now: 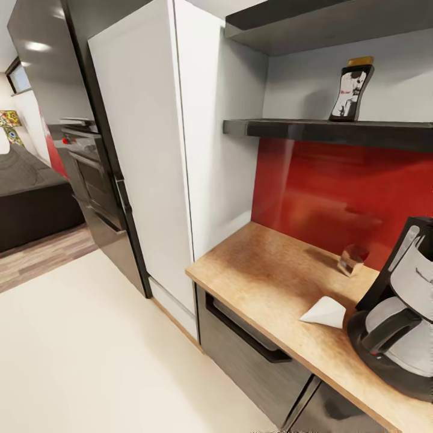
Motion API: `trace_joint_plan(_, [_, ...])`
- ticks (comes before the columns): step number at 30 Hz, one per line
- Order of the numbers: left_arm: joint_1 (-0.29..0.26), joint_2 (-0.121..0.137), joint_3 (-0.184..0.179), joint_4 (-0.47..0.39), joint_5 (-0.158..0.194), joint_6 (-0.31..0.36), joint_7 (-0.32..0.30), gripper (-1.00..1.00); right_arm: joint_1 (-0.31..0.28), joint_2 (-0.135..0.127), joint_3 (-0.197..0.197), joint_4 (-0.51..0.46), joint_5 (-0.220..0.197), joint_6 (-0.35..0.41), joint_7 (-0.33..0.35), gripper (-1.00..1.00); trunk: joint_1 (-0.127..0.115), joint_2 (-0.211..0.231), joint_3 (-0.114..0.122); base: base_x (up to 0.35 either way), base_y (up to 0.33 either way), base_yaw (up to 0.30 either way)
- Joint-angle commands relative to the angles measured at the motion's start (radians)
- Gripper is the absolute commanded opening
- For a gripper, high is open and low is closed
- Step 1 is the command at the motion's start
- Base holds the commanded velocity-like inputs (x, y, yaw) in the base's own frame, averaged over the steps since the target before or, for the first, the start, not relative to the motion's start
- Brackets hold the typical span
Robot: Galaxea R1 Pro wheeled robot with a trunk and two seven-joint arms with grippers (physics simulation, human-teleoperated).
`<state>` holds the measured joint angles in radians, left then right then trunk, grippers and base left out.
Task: Set up a coffee station on the kitchen countertop: keep the coffee maker on the countertop, move the bottle of coffee from the kitchen shelf to the counter next to the coffee maker, place a paper coffee filter on top of the coffee maker, put the saucer next to the coffee maker with the coffee cup on the saucer, and place the electric kettle next to the coffee maker.
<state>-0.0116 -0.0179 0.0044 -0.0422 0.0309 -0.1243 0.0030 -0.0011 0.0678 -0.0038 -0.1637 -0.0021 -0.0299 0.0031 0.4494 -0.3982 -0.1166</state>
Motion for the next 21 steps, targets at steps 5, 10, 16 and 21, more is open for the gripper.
trace_joint_plan(5, [0.000, 0.010, -0.006, 0.002, -0.005, -0.003, 0.000, 1.00, 0.000, 0.004, -0.001, -0.001, -0.001, -0.002, 0.000, 1.00, 0.001, -0.002, -0.002, 0.002, 0.083, -0.296])
trace_joint_plan(10, [0.000, 0.030, -0.003, 0.001, -0.002, -0.004, 0.000, 1.00, 0.000, 0.005, -0.001, 0.000, -0.001, -0.002, 0.000, 1.00, 0.001, -0.002, -0.002, 0.000, 0.012, -0.299])
trace_joint_plan(16, [0.000, 0.035, -0.001, 0.001, 0.001, -0.005, 0.000, 1.00, 0.000, 0.007, -0.001, -0.002, -0.002, -0.002, 0.001, 1.00, 0.001, -0.002, -0.001, 0.000, 0.001, -0.300])
trace_joint_plan(21, [0.001, 0.035, 0.000, 0.001, 0.004, -0.005, 0.000, 1.00, 0.000, 0.007, -0.001, -0.003, -0.002, -0.002, 0.001, 1.00, 0.001, -0.002, -0.001, 0.000, 0.000, -0.136])
